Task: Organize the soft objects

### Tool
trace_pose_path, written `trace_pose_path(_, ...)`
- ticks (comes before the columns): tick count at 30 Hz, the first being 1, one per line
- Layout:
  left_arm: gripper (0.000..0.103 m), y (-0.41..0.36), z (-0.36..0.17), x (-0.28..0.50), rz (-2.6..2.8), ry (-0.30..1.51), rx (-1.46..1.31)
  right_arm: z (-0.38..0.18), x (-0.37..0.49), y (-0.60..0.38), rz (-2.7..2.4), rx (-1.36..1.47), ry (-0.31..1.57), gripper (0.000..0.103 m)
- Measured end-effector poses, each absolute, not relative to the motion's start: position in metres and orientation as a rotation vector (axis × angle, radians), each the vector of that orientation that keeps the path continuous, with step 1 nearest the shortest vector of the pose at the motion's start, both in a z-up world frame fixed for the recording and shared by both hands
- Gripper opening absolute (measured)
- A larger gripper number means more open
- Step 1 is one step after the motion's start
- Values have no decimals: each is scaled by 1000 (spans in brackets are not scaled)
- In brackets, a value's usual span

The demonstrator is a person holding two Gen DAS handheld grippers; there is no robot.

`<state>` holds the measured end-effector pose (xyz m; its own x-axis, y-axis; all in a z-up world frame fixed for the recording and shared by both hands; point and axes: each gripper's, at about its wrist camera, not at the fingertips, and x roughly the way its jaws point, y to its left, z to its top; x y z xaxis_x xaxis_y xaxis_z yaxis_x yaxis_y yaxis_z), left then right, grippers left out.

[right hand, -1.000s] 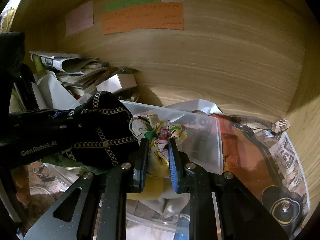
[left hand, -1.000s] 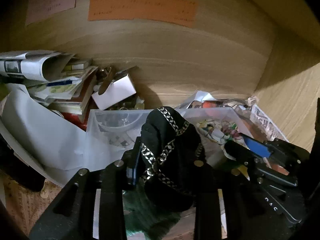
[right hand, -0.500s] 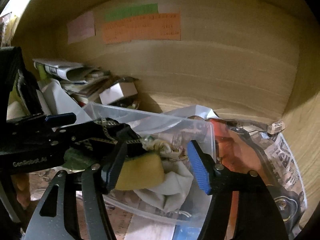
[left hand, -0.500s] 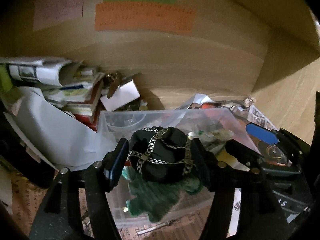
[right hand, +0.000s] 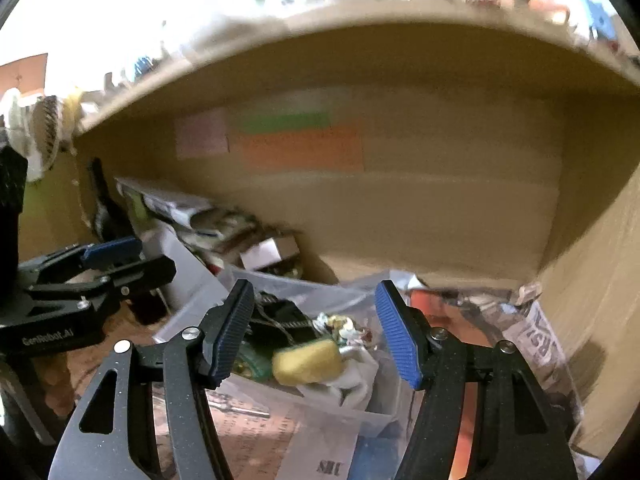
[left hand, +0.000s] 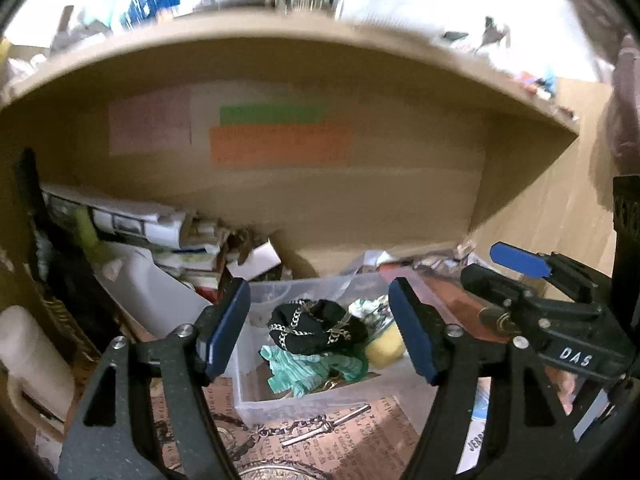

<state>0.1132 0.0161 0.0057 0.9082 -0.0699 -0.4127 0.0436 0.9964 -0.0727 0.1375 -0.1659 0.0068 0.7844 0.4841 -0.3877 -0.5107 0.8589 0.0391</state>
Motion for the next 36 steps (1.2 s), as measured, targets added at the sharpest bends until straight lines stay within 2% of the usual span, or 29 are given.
trace_pose_path(2, 73, 15, 12, 101, -55, 400, -55, 15, 127, -169, 544, -62, 367, 61)
trace_pose_path(4, 74, 15, 16, 90, -52, 378, -51, 22, 115, -172, 547, -56, 334, 71)
trace_pose_path(9, 85, 13, 24, 65, -40, 320, -40, 33, 95, -175, 552, -56, 276, 75)
trace_pose_path(12, 93, 11, 28, 53, -32, 289, -37, 37, 84, -176, 550, -54, 248, 85)
trace_pose_path(17, 101, 8, 31, 39, -18, 260, -24, 39, 73, -176, 558, -56, 225, 90)
trace_pose_path(19, 102, 6, 32, 35, -15, 254, -25, 39, 69, -175, 557, -55, 219, 100)
trace_pose_path(21, 103, 6, 33, 32, -17, 254, -31, 38, 65, -175, 553, -52, 212, 103)
trace_pose_path(36, 103, 6, 30, 28, -4, 265, -53, 37, 60, -179, 559, -35, 212, 103)
